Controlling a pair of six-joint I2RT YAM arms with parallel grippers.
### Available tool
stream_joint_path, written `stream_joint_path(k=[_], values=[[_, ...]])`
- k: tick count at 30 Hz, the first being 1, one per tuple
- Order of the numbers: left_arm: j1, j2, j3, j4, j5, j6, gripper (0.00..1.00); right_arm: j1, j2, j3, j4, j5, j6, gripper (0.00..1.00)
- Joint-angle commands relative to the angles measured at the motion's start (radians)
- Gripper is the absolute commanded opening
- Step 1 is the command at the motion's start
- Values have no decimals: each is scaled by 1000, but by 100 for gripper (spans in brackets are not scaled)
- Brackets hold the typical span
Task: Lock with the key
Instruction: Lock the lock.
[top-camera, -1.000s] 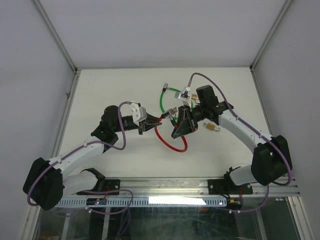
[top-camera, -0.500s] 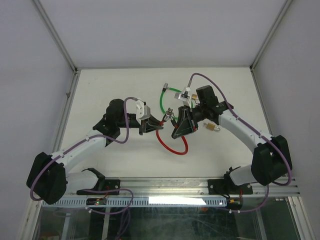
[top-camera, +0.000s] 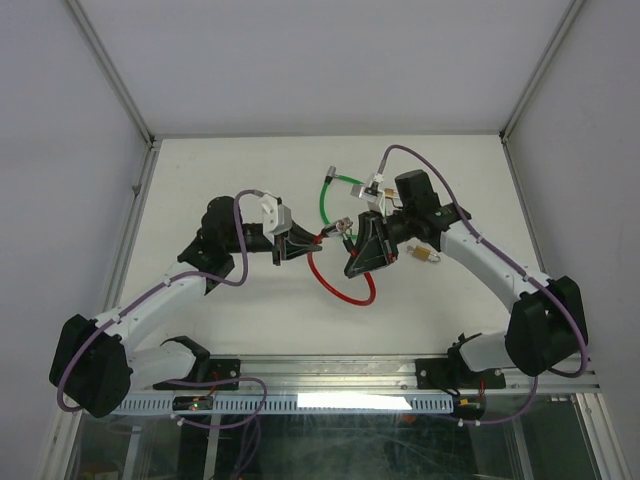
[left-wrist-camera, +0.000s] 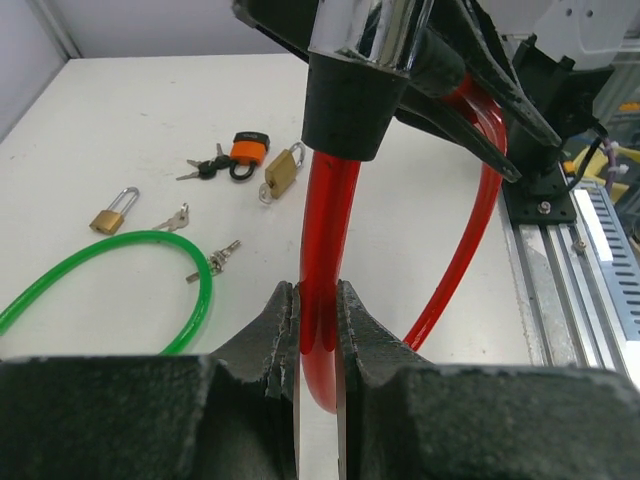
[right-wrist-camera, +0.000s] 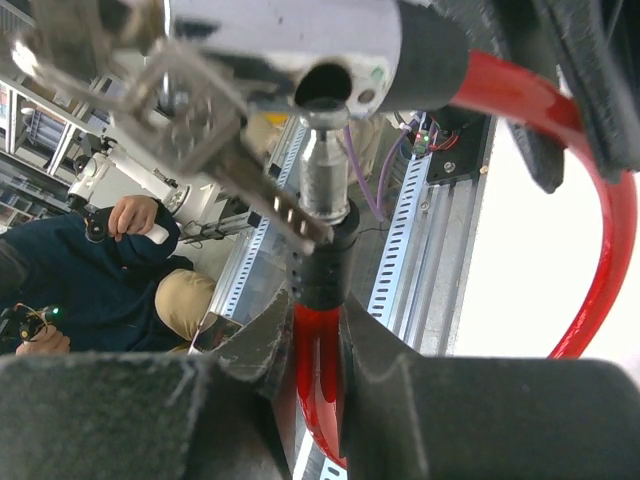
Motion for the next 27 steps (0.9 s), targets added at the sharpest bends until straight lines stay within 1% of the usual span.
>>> stream_joint_path(k=[1,5,8,9,12,14,16,18,20,24,27], values=[[25,-42,7,161,20,-106,0,12,-68,21,35,-33,11,0],[47,-24,27,189,85,-184,0,18,-92,34,32,28,0,0],[69,-7,59,176,204,-191,0,19,-85,76,-42,61,-58,0],[76,-3,68,176,239,-191,0,20,-72,106,-98,98,-99,0],[95,6,91,184,303,-229,0,19,-2,258,-378,224,-368,0],[105,13,106,187,317,-263,0,20,52,357,-561,295,-519,0],[111,16,112,206,324,-302,0,19,76,408,-659,350,-597,0],[112,16,112,236,320,-363,0,19,62,386,-641,384,-602,0],[112,9,104,258,286,-439,0,20,11,328,-568,412,-568,0],[111,-36,60,262,172,-609,0,19,-128,213,-373,492,-467,0],[104,-67,8,249,106,-736,0,21,-201,154,-244,508,-402,0]])
